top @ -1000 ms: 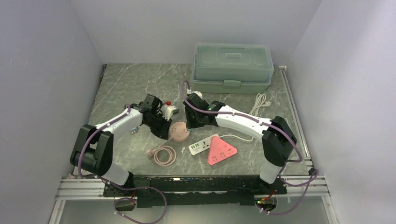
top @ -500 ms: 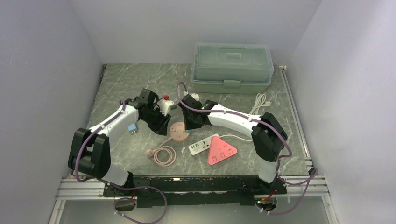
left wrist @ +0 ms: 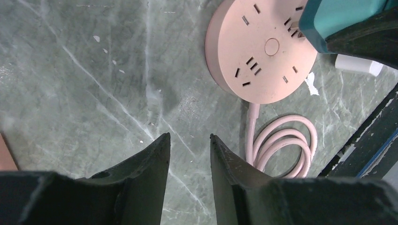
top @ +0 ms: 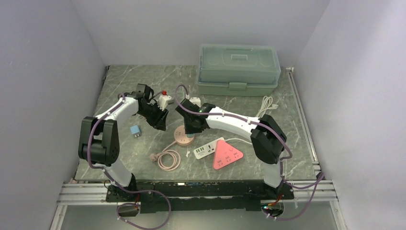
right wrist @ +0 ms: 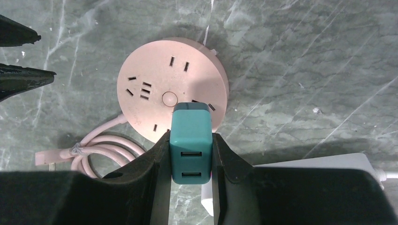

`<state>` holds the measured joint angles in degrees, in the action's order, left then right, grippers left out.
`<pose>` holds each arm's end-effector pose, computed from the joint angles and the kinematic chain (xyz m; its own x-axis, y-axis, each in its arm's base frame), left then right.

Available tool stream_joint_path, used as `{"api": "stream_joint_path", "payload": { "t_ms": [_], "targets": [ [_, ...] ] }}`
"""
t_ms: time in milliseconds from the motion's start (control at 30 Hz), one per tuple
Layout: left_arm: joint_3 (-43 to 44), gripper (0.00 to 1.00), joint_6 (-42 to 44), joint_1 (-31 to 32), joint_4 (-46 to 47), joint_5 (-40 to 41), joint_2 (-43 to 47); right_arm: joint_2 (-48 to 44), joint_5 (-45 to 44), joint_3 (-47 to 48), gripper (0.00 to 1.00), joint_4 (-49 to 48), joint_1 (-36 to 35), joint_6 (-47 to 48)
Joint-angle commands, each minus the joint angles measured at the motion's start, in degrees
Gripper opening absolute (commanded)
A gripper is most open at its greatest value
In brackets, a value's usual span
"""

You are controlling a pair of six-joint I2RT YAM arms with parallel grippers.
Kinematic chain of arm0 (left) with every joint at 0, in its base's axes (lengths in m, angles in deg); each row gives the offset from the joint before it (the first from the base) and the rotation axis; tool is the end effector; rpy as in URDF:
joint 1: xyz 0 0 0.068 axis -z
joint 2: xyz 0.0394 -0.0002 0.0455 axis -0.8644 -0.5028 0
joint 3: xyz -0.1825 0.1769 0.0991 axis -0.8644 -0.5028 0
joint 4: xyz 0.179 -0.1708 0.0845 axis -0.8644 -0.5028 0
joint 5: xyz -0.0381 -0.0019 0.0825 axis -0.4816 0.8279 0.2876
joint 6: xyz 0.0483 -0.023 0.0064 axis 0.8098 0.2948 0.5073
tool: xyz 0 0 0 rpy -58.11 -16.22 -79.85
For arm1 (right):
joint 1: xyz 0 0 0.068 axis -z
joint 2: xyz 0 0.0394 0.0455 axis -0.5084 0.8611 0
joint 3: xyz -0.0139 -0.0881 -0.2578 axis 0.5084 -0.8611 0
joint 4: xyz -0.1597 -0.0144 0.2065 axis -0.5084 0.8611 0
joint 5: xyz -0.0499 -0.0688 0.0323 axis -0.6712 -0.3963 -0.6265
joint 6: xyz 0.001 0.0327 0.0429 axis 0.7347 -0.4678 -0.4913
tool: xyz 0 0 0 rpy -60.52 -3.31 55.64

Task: Insert the plug
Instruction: Insert the plug into the socket.

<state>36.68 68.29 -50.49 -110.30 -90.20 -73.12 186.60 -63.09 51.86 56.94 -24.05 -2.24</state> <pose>0.3076 -0.0696 0.2035 -0.6772 0.5385 -0.5014 0.7200 0.6254 -0.3008 0.2403 0.3252 0.2237 -0.8871 -0.0671 -0.4566 -0.1685 0.9682 0.1851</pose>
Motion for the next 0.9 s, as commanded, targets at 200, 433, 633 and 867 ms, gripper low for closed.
{"api": "stream_joint_path", "payload": {
  "t_ms": [200, 433, 633, 867],
  "targets": [
    [-3.6, 0.38, 13.9, -0.3, -4.9, -6.0, 1.0, 3.0, -3.2, 5.4, 0.0, 3.3, -0.9, -2.8],
    [-6.4, 0.36, 24.5, -0.3, -9.1, -11.3, 2.0, 3.9, -4.1, 5.7, 0.0, 4.7, -1.1, -3.7],
    [-8.1, 0.34, 32.7, -0.3, -13.1, -16.4, 2.9, 3.7, -4.2, 5.2, 0.0, 5.6, -1.0, -3.4],
    [-11.3, 0.29, 36.7, 0.3, -12.6, -14.1, 4.4, 3.2, -3.9, 4.1, 0.0, 5.8, -1.1, -3.8]
  ]
}}
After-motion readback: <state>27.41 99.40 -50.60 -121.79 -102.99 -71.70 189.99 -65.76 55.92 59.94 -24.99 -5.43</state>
